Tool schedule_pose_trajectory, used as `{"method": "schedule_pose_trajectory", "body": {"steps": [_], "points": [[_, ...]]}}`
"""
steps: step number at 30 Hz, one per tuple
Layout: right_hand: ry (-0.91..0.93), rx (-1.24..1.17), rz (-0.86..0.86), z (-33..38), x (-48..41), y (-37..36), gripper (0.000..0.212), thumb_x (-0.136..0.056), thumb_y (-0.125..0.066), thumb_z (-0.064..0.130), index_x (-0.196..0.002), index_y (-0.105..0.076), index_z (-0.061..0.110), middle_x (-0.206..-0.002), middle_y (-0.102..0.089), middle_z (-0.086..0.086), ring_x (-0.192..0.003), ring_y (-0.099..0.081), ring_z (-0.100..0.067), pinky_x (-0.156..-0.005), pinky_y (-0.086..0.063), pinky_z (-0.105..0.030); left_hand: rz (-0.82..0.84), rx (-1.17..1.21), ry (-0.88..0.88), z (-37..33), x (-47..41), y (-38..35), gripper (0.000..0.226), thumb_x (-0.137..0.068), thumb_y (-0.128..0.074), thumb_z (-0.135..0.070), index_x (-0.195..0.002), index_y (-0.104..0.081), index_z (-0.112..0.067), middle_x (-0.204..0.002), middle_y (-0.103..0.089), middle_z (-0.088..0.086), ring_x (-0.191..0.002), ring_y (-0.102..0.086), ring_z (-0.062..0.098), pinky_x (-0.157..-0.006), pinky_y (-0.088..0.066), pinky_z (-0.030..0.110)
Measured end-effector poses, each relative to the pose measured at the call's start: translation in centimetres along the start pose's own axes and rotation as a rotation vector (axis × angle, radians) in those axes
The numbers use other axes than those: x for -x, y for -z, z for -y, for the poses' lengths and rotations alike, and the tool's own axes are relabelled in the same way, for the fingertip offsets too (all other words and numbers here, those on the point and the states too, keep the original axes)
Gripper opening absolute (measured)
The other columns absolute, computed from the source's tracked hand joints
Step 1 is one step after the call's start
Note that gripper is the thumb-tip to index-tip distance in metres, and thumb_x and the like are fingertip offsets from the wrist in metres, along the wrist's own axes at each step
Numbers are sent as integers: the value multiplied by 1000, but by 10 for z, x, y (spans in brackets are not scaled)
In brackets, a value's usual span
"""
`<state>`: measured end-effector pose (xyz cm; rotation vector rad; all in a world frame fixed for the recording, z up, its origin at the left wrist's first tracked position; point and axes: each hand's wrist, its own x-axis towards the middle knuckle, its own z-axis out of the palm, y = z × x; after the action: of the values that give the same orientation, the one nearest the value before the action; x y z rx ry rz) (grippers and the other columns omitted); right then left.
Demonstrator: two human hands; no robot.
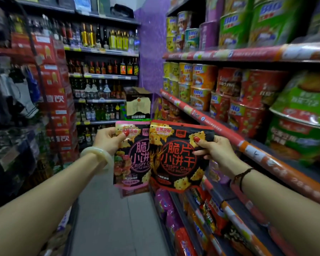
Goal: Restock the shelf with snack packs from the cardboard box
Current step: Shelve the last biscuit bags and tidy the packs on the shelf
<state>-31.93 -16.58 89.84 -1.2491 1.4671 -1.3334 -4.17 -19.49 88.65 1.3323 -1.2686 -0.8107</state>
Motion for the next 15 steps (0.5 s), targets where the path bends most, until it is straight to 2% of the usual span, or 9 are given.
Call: {"method": "schedule_pose_trajectory", "body": {"steps": [3,6,9,13,15], "points": [[35,-3,-37,25,10,14,10,-90,-61,5,-81,-61,10,-76,-68,-3,-46,-67,-7,-35,-41,-15,46,47,-23,-22,-1,-4,19,-91,-58,-11,-75,-66,-15,-75,-68,8,-72,-66,25,-78,-53,45],[56,4,-88,47,25,26,8,-89,-62,5,-82,-61,9,-73,-68,-2,-45,-67,-8,-34,-41,-15,111,118,-33,-44,-2,-10,19,-91,-58,-12,-75,-66,-16,-75,-70,9,-76,-67,29,-81,-53,52],[79,-11,-179,66,45,42,9,-89,-62,5,-81,-62,9,-63,-70,0,-45,-66,-8,-34,-39,-15,163,151,-73,-67,1,-16,16,-91,-58,-11,-78,-67,-12,-80,-70,15,-77,-68,33,-80,-53,55],[114,16,-328,85,78,64,15,-90,-60,4,-76,-59,11,-71,-67,-3,-43,-65,-6,-35,-39,-14,249,170,-162,-93,4,-26,13,-90,-57,-11,-82,-68,-10,-95,-68,30,-90,-67,46,-83,-51,62],[125,37,-387,91,97,76,12,-90,-61,7,-79,-59,11,-73,-67,-2,-44,-65,-5,-35,-40,-13,289,188,-195,-103,9,-33,12,-87,-60,-11,-80,-69,-14,-92,-69,27,-85,-67,39,-83,-54,57]]}}
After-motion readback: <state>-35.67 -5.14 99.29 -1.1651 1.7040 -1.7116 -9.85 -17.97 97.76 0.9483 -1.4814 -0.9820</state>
